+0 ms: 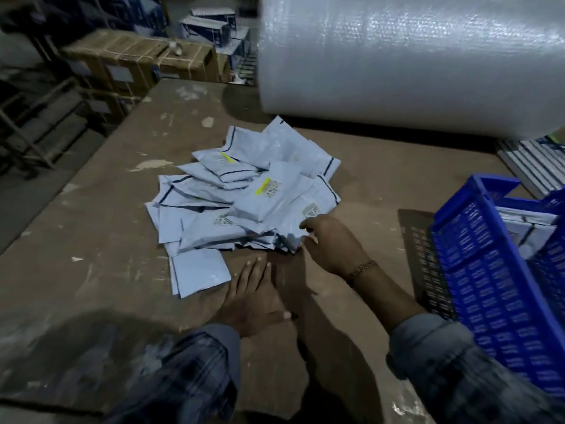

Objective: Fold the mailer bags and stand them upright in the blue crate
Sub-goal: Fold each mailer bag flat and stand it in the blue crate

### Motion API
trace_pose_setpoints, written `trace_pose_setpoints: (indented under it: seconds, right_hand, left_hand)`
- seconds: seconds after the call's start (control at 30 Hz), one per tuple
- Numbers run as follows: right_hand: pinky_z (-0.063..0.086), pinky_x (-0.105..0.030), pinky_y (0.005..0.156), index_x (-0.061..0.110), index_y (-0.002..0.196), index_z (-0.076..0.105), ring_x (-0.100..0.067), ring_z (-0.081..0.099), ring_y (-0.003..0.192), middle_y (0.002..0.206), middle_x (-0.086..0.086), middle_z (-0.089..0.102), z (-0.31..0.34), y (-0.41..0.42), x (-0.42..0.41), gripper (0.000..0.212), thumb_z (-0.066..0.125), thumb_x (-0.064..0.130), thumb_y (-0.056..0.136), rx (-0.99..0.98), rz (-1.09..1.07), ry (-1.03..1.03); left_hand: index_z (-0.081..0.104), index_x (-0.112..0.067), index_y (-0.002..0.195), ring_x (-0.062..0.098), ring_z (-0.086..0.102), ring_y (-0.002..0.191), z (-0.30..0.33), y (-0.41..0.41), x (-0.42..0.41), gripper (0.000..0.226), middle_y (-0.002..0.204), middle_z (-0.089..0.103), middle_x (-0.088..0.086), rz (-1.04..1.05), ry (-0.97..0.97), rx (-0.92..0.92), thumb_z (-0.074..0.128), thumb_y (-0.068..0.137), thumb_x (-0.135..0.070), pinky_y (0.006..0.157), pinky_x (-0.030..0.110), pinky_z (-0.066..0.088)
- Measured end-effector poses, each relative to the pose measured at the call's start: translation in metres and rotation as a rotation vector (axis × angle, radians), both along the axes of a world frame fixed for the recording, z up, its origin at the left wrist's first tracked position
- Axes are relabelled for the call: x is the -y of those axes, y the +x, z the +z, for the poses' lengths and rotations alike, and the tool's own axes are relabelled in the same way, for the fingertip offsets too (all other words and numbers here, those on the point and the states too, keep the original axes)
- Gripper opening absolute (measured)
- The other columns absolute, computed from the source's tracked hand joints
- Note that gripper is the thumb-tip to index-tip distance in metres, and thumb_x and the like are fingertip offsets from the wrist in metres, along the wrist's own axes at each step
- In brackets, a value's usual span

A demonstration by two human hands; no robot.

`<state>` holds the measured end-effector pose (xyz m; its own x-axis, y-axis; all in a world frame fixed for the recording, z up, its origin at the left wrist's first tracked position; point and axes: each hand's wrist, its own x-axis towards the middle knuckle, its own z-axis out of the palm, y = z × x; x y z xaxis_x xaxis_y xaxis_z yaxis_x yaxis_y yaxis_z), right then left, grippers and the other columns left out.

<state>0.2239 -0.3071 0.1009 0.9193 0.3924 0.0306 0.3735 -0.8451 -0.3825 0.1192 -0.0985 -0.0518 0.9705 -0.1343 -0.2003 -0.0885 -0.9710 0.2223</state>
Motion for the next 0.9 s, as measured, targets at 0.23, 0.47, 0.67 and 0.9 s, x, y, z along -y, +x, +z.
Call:
trace_pose_setpoints:
  seconds: [0.23, 0.47, 0.67, 0.9]
  right_hand:
    - [0.053, -0.044, 0.080, 0.015, 0.143, 0.053, -0.040, 0.061, 0.108, 0.134, -0.015, 0.052, -0.010, 0.026, -0.100, 0.056, 0.070, 0.036, 0.094, 0.105, -0.064, 0.077]
    - [0.043, -0.036, 0.062, 0.021, 0.121, 0.062, -0.037, 0.063, 0.096, 0.113, -0.010, 0.058, -0.029, 0.042, -0.125, 0.030, 0.067, 0.029, 0.092, 0.203, -0.065, -0.137]
    - [0.058, -0.043, 0.082, 0.006, 0.122, 0.070, -0.036, 0.068, 0.101, 0.115, -0.015, 0.069, -0.024, 0.033, -0.100, 0.048, 0.062, -0.007, 0.077, 0.281, -0.073, 0.174]
    - [0.048, -0.030, 0.064, 0.013, 0.084, 0.064, -0.007, 0.053, 0.071, 0.074, 0.006, 0.056, -0.011, -0.030, -0.040, 0.029, 0.053, 0.022, 0.109, 0.328, -0.662, 0.957]
  left_hand:
    - [-0.027, -0.024, 0.163, 0.033, -0.029, 0.157, 0.011, 0.006, -0.010, 0.123, 0.170, -0.034, 0.008, -0.078, 0.042, -0.158, 0.031, 0.083, -0.098, 0.126, 0.053, -0.015]
    - [0.003, -0.020, 0.169, 0.039, -0.024, 0.158, -0.010, 0.014, -0.015, 0.116, 0.175, -0.016, 0.009, -0.067, 0.023, -0.279, 0.026, 0.083, -0.094, 0.126, 0.053, -0.011]
    - [0.066, -0.005, 0.134, 0.039, 0.040, 0.146, -0.011, 0.017, -0.012, 0.045, 0.148, 0.055, 0.020, -0.057, -0.016, -0.525, 0.053, 0.103, -0.034, 0.122, 0.047, 0.021]
    - [-0.012, -0.016, 0.167, 0.030, -0.026, 0.156, 0.005, 0.007, -0.009, 0.127, 0.175, -0.018, 0.012, -0.066, 0.046, -0.076, 0.018, 0.067, -0.089, 0.123, 0.051, -0.012]
